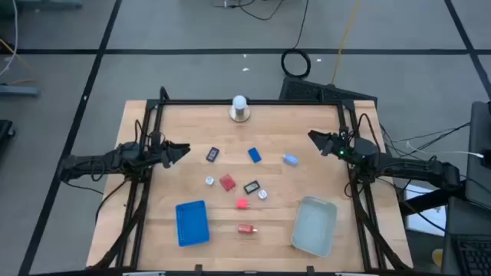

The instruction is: Pick & Place Office items

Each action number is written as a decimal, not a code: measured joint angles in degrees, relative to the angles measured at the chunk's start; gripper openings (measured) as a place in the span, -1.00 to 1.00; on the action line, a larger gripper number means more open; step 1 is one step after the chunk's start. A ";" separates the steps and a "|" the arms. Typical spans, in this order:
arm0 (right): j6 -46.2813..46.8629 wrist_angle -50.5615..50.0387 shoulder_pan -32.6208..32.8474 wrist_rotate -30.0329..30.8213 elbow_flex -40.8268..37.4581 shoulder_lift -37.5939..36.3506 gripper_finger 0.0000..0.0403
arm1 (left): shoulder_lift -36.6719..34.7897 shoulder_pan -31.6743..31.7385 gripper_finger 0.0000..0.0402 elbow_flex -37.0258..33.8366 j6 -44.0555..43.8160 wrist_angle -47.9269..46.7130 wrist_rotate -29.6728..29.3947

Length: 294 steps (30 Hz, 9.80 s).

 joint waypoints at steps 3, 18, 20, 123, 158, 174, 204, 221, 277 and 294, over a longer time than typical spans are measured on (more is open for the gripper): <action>-0.13 -1.47 0.00 -0.01 0.00 0.00 0.05 | 0.00 0.00 0.38 0.00 0.06 -0.02 -1.07; -1.77 -1.87 0.00 -0.02 0.00 0.00 0.05 | 0.00 0.02 0.38 0.00 -1.96 -0.28 -1.90; -2.14 -1.87 0.00 -0.02 -0.01 0.00 0.05 | 0.00 0.02 0.38 0.00 -2.76 -0.31 -1.90; -36.40 -65.35 2.38 -20.47 65.77 71.71 0.05 | -0.02 0.00 0.38 0.00 -11.74 0.93 -7.26; -34.49 -64.46 1.95 -14.80 65.35 71.62 0.05 | -0.02 0.00 0.38 0.00 -23.56 0.94 -7.30; -28.98 -53.32 1.99 -18.84 53.29 71.63 0.05 | -0.02 0.00 0.38 0.00 -23.92 0.95 -7.32; -27.77 -41.54 2.71 -19.33 44.24 71.63 -0.45 | -0.02 0.01 0.38 0.00 -23.59 0.95 -7.36; -16.05 -31.87 2.76 -27.06 44.17 59.70 -0.45 | -0.02 0.02 0.38 0.00 -21.11 0.97 -7.36; -7.31 -42.03 37.94 -38.39 44.26 33.43 -0.45 | -0.02 -0.09 0.38 0.02 -4.37 1.17 -2.88; 0.48 -47.54 42.27 -31.09 38.78 46.29 -0.45 | -0.02 -0.09 0.38 0.02 -4.23 0.88 -3.36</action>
